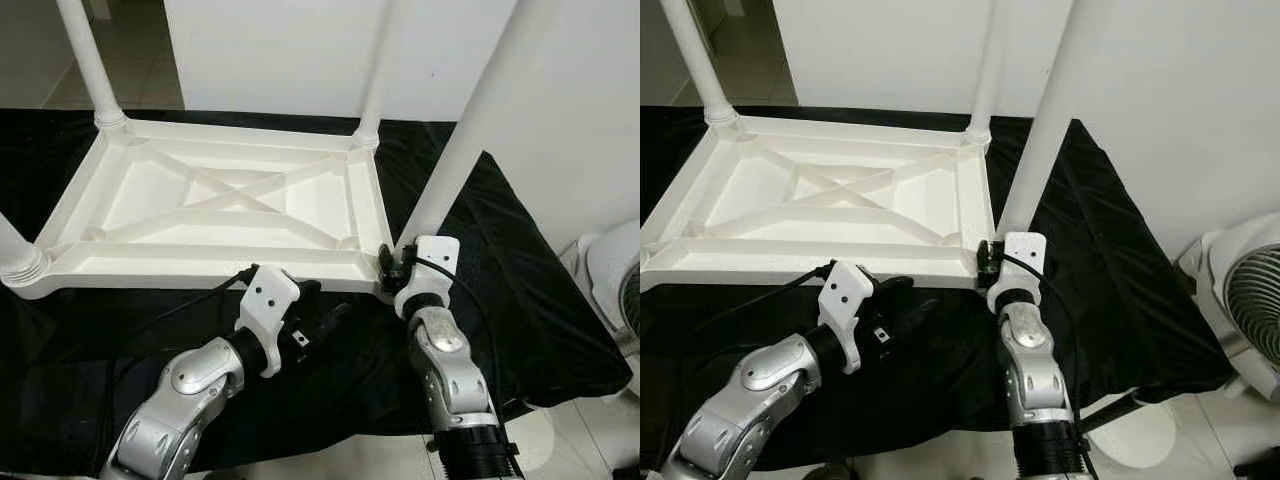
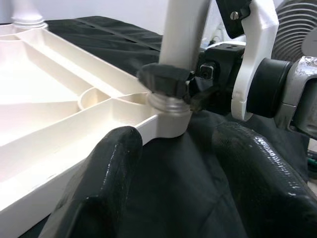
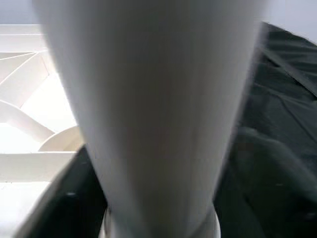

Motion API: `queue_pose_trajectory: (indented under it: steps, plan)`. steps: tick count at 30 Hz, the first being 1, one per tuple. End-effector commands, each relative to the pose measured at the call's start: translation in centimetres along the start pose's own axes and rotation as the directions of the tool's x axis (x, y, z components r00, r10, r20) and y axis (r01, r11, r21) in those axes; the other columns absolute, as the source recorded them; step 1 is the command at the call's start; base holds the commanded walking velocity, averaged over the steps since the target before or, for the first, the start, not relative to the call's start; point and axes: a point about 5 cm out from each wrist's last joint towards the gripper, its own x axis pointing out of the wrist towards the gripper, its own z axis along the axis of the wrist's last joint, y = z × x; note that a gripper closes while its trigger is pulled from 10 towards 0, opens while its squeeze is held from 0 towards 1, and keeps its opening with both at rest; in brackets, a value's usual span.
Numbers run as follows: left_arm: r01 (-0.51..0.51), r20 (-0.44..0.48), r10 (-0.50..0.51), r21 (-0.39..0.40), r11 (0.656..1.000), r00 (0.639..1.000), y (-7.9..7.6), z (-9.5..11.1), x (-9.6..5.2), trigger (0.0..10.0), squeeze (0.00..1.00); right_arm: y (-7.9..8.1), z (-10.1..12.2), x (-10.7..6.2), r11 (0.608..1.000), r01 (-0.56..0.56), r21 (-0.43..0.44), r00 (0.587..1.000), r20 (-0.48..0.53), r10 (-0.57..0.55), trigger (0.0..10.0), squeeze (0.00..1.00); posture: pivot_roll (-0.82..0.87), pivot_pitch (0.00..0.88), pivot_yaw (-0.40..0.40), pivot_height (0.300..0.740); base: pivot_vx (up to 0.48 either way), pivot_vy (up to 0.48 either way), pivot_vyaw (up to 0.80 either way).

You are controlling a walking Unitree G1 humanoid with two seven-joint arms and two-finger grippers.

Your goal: Building children table

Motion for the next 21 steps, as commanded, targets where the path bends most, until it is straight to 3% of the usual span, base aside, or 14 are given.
queue_pose_trajectory:
  steps: [1,6,7,9,10,11,17,21]
  plan:
    - [0.002,-0.007,-0.002,0.0,1.0,1.0,0.0,-0.2,0.1,10.0,0.0,0.0,0.1,-0.2,0.999,-0.054,0.007,0.999,-0.001,0.054,10.0,1.0,0.17,0.066,-0.08,0.74,0.0,0.0,0.0]
    - [0.001,-0.006,-0.001,0.001,1.0,1.0,0.0,-0.2,0.1,10.0,0.0,-0.7,0.4,-0.1,0.98,-0.196,-0.018,0.981,-0.011,0.196,10.0,1.0,0.17,0.069,-0.081,0.74,0.0,0.0,0.0]
    - [0.0,-0.006,0.0,0.001,1.0,1.0,0.0,-0.2,0.1,10.0,0.0,-0.9,0.5,-0.1,0.97,-0.24,-0.03,0.971,-0.012,0.24,10.0,0.0,0.17,0.067,-0.079,0.74,0.0,0.0,0.0]
    - [0.0,-0.007,0.0,0.002,1.0,1.0,0.1,-0.2,0.1,10.0,0.0,-1.3,0.5,-0.2,0.939,-0.341,-0.044,0.94,-0.021,0.341,10.0,0.0,0.18,0.065,-0.074,0.74,0.0,0.0,0.0]
    - [0.001,-0.008,-0.001,0.004,1.0,1.0,0.1,-0.2,0.0,10.0,0.0,-1.7,0.5,-0.1,0.904,-0.421,-0.073,0.907,-0.032,0.419,10.0,0.0,0.18,0.064,-0.071,0.74,0.0,0.0,0.0]
    - [0.001,-0.008,-0.001,0.004,1.0,1.0,0.1,-0.2,0.0,10.0,0.0,-1.7,0.5,-0.1,0.904,-0.421,-0.073,0.907,-0.032,0.419,10.0,0.0,0.18,0.064,-0.071,0.74,0.0,0.0,0.0]
    - [0.006,-0.018,-0.006,0.013,1.0,1.0,0.2,-0.1,-0.3,10.0,0.0,-2.4,0.4,0.6,0.809,-0.573,-0.131,0.819,-0.061,0.57,10.0,0.0,0.2,0.063,-0.056,0.74,0.0,0.0,0.0]
    - [0.008,-0.026,-0.008,0.017,1.0,1.0,0.3,0.0,-0.6,10.0,0.0,-2.4,0.3,1.3,0.773,-0.619,-0.138,0.785,-0.082,0.614,10.0,0.0,0.21,0.066,-0.046,0.74,0.0,0.0,0.0]
